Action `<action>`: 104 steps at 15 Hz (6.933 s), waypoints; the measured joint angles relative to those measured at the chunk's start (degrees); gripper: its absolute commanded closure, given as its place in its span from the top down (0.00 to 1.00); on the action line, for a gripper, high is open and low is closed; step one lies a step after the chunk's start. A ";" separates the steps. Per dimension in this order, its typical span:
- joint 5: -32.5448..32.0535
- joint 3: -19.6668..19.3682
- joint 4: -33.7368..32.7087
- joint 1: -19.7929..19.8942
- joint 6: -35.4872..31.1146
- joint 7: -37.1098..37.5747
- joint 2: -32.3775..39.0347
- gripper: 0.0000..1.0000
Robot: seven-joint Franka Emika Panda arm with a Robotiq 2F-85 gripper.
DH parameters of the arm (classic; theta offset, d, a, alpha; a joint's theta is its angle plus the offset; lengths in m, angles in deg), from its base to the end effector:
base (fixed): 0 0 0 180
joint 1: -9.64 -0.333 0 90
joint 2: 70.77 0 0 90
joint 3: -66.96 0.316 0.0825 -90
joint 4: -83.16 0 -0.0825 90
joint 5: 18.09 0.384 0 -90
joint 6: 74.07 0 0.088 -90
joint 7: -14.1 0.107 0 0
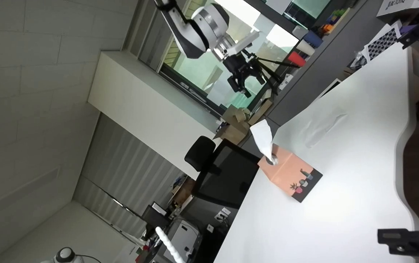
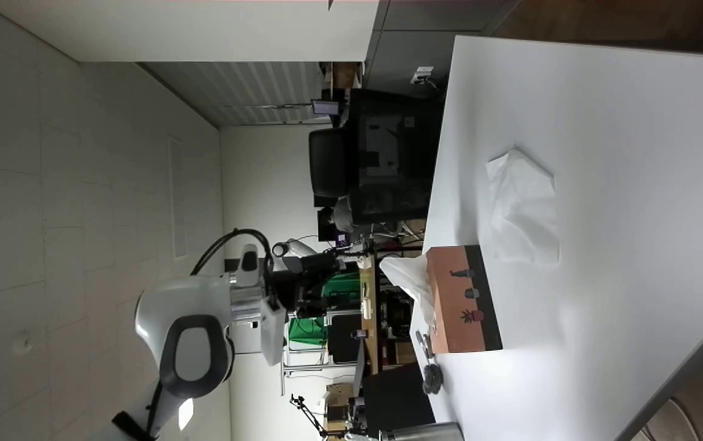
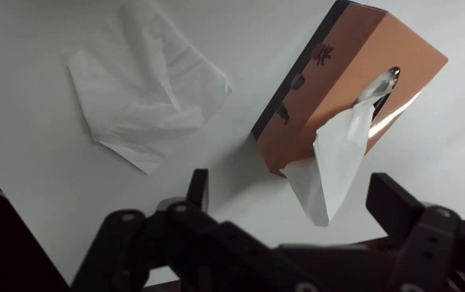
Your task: Take a piece of tissue from the tissue box and put it on the table
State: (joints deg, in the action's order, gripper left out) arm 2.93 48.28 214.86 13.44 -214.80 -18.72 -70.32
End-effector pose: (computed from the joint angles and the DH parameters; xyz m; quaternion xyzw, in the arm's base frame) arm 0.4878 -0.2019 0.3593 -0.9885 0.0432 -0.1233 0.0760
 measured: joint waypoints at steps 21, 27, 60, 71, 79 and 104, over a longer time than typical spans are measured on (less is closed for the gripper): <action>17.43 19.45 -35.66 15.18 27.13 -5.51 37.93 0.25; 17.35 19.53 -35.95 15.21 27.78 -5.50 38.30 0.00; -45.94 -10.83 -31.46 0.64 -16.15 22.15 46.81 0.00; -48.46 -5.75 -31.08 -2.06 -1.41 21.75 26.43 0.00; -45.56 3.28 -32.88 3.08 9.71 16.24 16.00 0.00; -37.61 3.22 -32.14 15.39 2.38 20.89 42.27 0.46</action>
State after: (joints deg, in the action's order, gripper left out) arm -34.68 51.51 182.73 28.83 -212.43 2.16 -28.05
